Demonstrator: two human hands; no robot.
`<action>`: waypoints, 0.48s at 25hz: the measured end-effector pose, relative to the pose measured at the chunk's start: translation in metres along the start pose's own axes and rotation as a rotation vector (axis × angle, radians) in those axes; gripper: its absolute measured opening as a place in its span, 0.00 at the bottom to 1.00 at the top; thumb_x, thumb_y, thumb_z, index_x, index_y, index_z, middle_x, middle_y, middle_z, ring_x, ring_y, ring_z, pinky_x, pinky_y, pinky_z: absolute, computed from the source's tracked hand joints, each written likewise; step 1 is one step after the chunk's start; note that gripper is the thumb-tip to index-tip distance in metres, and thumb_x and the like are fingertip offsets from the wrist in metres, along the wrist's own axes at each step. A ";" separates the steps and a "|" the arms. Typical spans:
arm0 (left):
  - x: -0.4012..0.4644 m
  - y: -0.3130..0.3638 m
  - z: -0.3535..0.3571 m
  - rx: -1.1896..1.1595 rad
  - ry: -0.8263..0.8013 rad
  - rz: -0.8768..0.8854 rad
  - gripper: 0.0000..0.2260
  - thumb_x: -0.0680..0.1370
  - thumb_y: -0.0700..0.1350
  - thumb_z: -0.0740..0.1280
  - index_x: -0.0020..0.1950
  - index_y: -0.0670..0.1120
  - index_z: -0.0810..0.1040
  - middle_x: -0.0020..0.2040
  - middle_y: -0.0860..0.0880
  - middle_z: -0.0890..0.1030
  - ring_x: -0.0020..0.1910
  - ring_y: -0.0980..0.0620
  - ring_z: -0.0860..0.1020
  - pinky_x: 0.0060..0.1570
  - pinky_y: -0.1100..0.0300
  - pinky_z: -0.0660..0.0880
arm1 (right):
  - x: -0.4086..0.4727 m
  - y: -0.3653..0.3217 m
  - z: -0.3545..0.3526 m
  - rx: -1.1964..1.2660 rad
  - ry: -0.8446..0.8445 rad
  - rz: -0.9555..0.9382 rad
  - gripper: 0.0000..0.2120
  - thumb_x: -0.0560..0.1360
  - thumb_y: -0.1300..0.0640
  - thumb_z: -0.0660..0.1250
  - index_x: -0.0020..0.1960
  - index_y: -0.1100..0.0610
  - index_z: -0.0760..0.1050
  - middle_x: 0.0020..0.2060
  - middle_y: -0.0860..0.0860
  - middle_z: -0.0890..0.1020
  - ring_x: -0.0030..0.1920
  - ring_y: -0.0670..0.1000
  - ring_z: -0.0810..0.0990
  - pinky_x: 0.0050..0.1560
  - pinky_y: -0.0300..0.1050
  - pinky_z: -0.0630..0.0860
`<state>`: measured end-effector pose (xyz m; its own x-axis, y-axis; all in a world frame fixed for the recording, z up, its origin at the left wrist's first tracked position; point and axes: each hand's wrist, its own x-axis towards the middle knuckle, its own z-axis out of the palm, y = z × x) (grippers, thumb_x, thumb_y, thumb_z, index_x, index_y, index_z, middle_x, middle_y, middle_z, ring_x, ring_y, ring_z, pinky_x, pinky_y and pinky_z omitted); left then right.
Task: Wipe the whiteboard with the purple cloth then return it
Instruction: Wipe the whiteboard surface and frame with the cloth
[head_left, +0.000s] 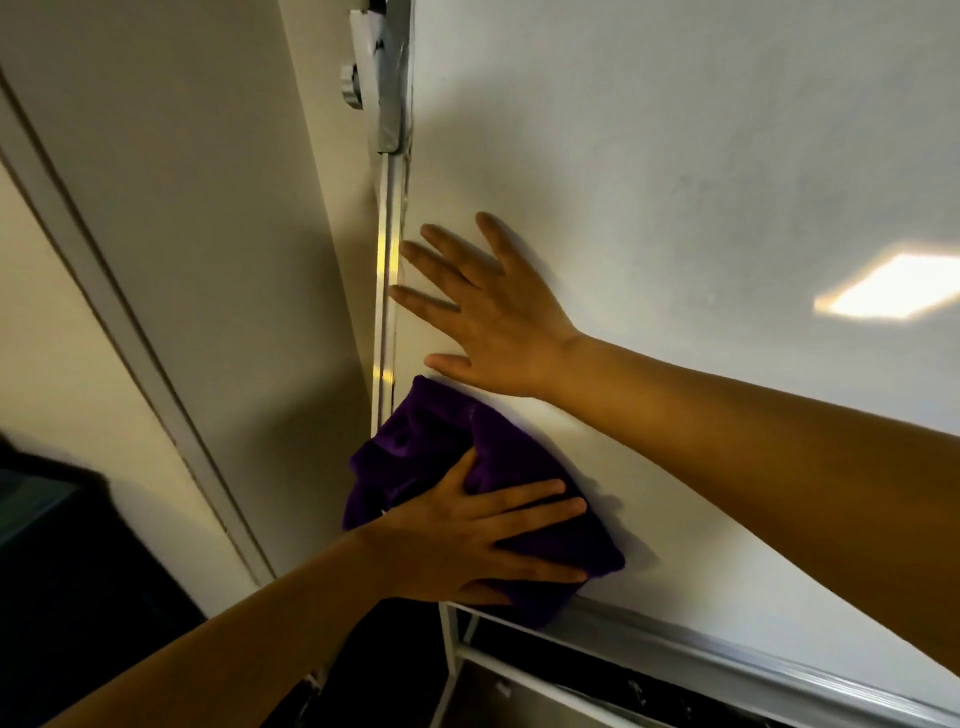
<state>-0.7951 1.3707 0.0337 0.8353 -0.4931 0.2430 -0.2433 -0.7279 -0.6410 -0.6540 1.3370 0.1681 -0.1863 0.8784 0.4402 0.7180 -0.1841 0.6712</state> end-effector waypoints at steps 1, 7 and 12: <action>0.006 0.001 -0.001 -0.004 0.007 0.006 0.29 0.77 0.63 0.54 0.74 0.59 0.50 0.77 0.47 0.50 0.76 0.45 0.48 0.62 0.29 0.45 | -0.009 0.003 0.000 0.001 -0.005 -0.011 0.35 0.74 0.32 0.42 0.75 0.47 0.45 0.77 0.54 0.47 0.76 0.59 0.43 0.72 0.62 0.38; 0.045 0.016 0.002 -0.044 0.026 0.018 0.32 0.74 0.66 0.55 0.75 0.59 0.49 0.77 0.46 0.46 0.76 0.45 0.47 0.60 0.28 0.54 | -0.088 0.048 -0.007 0.041 0.040 -0.011 0.32 0.75 0.34 0.47 0.74 0.47 0.55 0.75 0.55 0.57 0.75 0.58 0.53 0.71 0.67 0.44; 0.085 0.034 -0.004 -0.109 0.028 -0.090 0.36 0.70 0.68 0.55 0.75 0.59 0.49 0.77 0.45 0.47 0.75 0.44 0.47 0.49 0.30 0.70 | -0.166 0.092 -0.004 -0.072 0.008 0.079 0.32 0.75 0.34 0.45 0.75 0.48 0.50 0.76 0.56 0.55 0.75 0.58 0.51 0.71 0.68 0.50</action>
<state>-0.7342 1.3021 0.0350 0.8426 -0.4355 0.3168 -0.2214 -0.8164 -0.5334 -0.5597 1.1726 0.1590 -0.1363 0.8563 0.4981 0.6807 -0.2843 0.6751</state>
